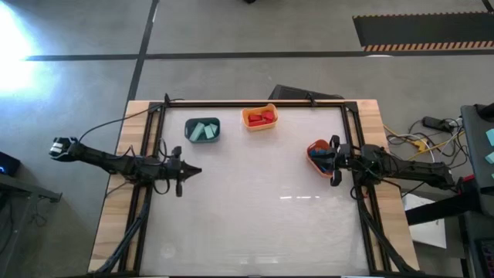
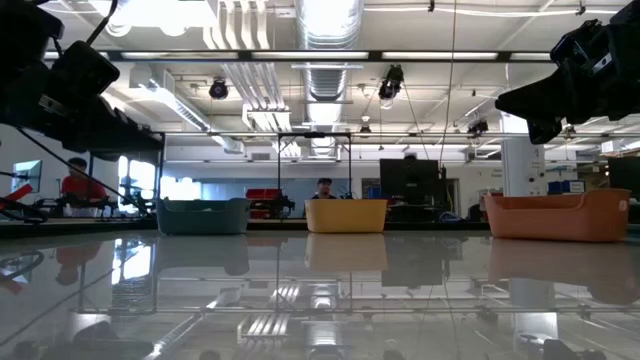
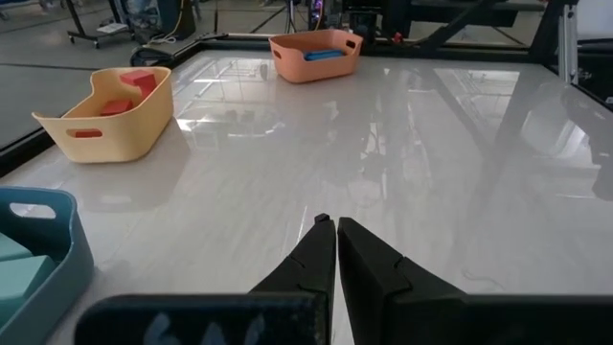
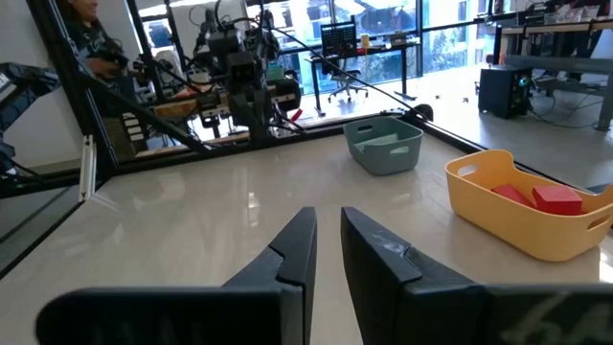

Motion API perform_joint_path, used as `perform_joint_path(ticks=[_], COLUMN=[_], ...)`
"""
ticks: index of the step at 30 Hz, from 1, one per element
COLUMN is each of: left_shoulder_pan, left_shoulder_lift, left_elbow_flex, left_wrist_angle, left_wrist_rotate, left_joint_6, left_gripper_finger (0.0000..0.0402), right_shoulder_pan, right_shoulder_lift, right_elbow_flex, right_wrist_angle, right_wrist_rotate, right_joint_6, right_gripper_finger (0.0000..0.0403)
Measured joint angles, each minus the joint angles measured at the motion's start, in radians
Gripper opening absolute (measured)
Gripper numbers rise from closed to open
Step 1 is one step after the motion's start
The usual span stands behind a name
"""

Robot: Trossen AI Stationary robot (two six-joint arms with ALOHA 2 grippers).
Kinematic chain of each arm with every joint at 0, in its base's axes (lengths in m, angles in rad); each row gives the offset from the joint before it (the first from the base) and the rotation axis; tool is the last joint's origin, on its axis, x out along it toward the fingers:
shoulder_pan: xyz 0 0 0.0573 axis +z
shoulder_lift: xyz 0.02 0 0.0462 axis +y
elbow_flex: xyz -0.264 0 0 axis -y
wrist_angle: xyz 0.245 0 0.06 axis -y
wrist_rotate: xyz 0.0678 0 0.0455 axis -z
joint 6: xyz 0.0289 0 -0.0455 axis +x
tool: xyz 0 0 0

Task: Sort & place blocks by color
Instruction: Return to Home Position

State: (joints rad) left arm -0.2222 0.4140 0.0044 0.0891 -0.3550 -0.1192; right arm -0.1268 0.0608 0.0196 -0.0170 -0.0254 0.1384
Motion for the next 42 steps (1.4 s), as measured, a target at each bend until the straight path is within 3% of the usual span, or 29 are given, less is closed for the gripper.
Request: perform_joint_path(ticks=[42], left_shoulder_pan=[0.0], left_shoulder_lift=[0.126], left_elbow_flex=[0.0], left_wrist_angle=[0.0], left_wrist_rotate=[0.0], left_joint_6=[0.0], left_gripper_finger=[0.0001], right_shoulder_pan=[0.0], right_shoulder_lift=[0.0], right_elbow_flex=[0.007], right_wrist_angle=[-0.001], right_wrist_rotate=[0.0], right_joint_6=[0.0], right_gripper_finger=[0.0043])
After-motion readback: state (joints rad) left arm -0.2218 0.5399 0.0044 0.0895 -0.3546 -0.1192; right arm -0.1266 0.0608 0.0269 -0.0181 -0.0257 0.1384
